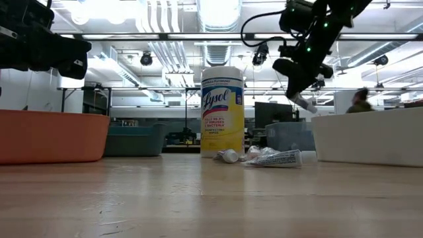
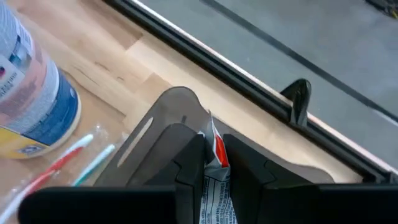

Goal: Pick & Place Travel size toiletries
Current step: Put the bottom right toothpaste into the black bin

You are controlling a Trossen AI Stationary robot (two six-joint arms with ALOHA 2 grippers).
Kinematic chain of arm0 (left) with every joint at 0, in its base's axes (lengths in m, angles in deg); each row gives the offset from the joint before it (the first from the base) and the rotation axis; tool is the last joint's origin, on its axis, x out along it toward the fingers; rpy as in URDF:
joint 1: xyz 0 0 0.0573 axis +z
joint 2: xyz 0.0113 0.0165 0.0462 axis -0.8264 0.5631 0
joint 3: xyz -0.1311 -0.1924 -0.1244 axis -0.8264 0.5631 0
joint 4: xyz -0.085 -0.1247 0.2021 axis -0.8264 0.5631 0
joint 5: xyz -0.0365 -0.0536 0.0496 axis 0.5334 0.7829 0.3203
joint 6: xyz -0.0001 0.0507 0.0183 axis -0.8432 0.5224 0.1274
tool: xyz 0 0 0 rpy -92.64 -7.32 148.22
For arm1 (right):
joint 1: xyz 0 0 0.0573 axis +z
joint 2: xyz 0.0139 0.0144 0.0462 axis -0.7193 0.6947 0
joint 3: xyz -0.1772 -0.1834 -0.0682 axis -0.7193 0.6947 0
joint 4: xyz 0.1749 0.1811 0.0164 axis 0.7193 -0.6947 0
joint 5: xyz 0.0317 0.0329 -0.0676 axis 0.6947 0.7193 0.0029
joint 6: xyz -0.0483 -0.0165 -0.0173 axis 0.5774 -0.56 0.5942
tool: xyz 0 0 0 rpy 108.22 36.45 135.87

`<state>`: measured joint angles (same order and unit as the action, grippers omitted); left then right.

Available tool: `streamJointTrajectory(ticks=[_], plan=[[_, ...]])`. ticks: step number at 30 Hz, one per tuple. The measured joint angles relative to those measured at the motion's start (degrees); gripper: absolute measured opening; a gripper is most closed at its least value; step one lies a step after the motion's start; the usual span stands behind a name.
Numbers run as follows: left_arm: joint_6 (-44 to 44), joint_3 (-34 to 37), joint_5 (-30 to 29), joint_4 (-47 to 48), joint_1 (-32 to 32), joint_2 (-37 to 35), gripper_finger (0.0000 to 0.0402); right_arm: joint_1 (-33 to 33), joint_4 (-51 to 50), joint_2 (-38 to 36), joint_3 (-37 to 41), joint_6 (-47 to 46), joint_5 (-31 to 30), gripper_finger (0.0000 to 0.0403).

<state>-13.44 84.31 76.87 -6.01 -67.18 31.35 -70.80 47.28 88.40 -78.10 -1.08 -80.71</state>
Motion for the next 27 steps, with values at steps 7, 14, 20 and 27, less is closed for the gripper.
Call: streamJointTrajectory(ticks=[7,14,20,27], plan=[[0.0,0.0,0.0,0.0,0.0,0.0,0.0007,-0.8,1.9,3.2,-0.8,1.5,0.0,0.0052],[0.0,0.0,0.0,0.0,0.0,0.0,0.0007,-1.1,1.2,5.1,-1.0,1.9,4.8,0.0052],[0.0,0.0,0.0,0.0,0.0,0.0,0.0007,-1.1,-0.3,4.7,-1.0,0.0,5.1,0.0052],[0.0,0.0,0.0,0.0,0.0,0.0,0.0007,-1.1,-0.3,4.5,-1.0,-3.6,5.2,0.0052]])
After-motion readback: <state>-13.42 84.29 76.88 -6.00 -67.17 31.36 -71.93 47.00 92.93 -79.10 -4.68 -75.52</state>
